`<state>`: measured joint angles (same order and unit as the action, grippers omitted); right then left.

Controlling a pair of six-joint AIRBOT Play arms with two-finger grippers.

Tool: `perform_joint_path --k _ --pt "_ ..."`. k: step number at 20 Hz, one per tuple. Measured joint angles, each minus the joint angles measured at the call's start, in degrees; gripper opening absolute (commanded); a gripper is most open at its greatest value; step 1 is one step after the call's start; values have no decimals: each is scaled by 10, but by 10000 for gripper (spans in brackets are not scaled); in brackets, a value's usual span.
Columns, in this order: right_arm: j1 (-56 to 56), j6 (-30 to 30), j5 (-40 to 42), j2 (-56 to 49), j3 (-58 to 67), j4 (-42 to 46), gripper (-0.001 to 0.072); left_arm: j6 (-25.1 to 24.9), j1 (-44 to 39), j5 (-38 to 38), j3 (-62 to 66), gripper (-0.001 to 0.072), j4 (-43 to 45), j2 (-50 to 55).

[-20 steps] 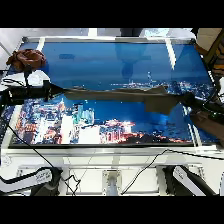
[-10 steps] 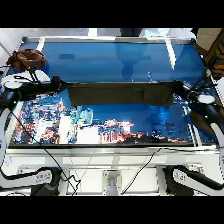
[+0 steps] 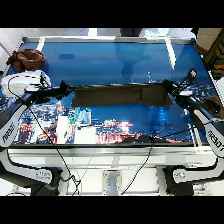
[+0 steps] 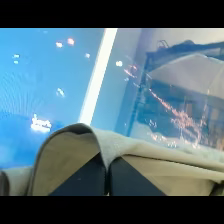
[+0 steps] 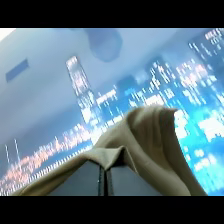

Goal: Fold the shirts.

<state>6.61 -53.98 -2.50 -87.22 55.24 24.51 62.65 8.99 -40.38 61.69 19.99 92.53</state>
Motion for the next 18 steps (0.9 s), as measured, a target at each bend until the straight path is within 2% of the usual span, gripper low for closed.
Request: perform_joint_path --k 1,2,3,6,7,8,9,10,12,15,16,17,18 --pt "0 0 9 -6 8 0 134 -1 0 11 0 157 -2 3" --pt "1 -1 25 -10 17 2 226 -2 1 22 1 185 -3 6" --pt "2 -1 28 -13 24 6 266 -3 0 23 1 186 -5 7" --pt "1 -2 19 -18 42 16 266 -7 -1 18 1 195 -20 10" --pt "1 -2 20 -19 47 19 272 -9 0 20 1 258 -26 10" --pt "1 -2 17 -20 49 22 364 -10 -1 16 1 294 -38 11" --pt "2 -2 15 -20 51 26 503 -14 -1 12 1 297 -51 11" --pt "1 -2 9 -20 53 31 546 -23 -1 10 1 297 -66 11" --pt "1 -1 3 -20 55 39 545 -51 -1 -6 1 291 -108 11" --pt "2 0 -1 -11 56 47 545 -113 -1 -54 14 173 -170 11" --pt "2 0 3 -4 56 50 544 -129 -1 -75 23 110 -181 11" --pt "2 0 9 7 56 57 542 -143 -1 -104 37 78 -189 11" --pt "2 0 19 19 57 67 540 -154 -2 -131 53 75 -197 11"
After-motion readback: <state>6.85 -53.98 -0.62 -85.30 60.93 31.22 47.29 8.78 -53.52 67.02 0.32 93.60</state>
